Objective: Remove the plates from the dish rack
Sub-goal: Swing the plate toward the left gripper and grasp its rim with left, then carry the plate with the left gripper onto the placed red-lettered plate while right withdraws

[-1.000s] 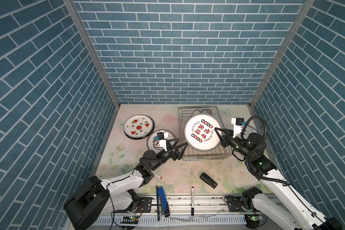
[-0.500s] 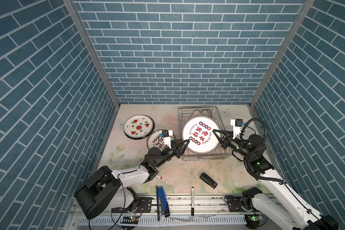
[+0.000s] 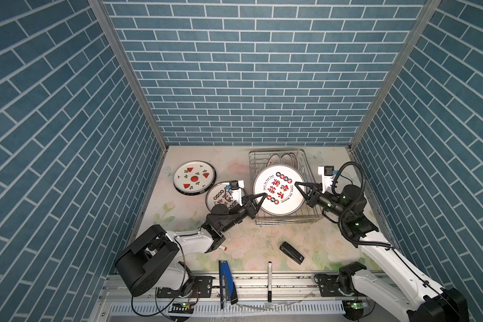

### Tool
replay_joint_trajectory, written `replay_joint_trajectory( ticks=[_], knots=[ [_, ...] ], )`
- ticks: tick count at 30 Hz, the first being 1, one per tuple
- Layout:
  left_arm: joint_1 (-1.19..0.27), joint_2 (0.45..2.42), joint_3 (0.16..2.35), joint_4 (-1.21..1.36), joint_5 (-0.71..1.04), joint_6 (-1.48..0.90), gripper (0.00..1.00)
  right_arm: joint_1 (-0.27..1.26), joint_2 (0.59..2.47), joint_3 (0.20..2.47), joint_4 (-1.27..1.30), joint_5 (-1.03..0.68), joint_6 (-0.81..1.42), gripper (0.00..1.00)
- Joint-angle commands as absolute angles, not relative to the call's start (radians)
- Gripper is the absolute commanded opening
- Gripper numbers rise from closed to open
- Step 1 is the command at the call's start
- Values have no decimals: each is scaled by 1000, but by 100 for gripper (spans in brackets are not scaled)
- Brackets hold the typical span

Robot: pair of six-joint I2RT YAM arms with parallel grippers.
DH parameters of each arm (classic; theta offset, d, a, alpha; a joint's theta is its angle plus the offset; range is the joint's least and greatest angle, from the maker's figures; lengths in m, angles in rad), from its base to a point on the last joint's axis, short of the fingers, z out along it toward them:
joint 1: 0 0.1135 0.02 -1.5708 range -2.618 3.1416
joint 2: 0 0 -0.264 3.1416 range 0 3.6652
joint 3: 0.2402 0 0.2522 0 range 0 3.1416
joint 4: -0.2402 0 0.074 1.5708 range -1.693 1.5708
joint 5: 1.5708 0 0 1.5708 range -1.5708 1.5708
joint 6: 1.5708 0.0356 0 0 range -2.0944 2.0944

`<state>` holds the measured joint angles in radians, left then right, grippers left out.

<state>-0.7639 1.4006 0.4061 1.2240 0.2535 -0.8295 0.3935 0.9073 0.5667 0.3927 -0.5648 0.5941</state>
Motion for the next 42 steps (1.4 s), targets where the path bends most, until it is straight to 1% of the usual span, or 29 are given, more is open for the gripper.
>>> replay_joint_trajectory(
  ticks=[1,3,6,9,14,18,22,23,24,29,32,34,39,42],
  knots=[
    [-766,1402,440,1208,254,-811,11,393,917,585,448,-594,633,0],
    [-765,1407,434,1225,250,-822,9,394,933,593,445,-601,631,0],
    [-766,1410,434,1243,260,-831,0,394,954,598,450,-607,629,0],
    [-766,1410,445,1223,276,-842,0,394,963,605,439,-620,625,0],
    [-758,1398,425,1239,263,-871,0,394,966,605,441,-621,630,16],
    [-758,1393,440,1165,228,-909,0,394,969,606,444,-638,637,23],
    [-751,1441,426,1287,250,-946,0,394,974,608,438,-635,635,30],
    [-745,1438,421,1296,251,-951,0,394,976,609,439,-638,636,33],
    [-740,1433,419,1288,248,-955,0,394,977,608,440,-640,637,40],
    [-722,1383,393,1246,207,-963,0,394,993,625,416,-639,639,82],
    [-719,1342,370,1201,150,-956,0,394,1013,644,376,-598,650,99],
    [-720,1306,368,1112,107,-956,0,394,1031,655,364,-601,649,99],
    [-711,1224,328,1057,32,-949,0,396,1065,670,360,-613,650,99],
    [-704,1130,366,862,15,-922,0,396,1094,699,318,-592,642,99]
  ],
)
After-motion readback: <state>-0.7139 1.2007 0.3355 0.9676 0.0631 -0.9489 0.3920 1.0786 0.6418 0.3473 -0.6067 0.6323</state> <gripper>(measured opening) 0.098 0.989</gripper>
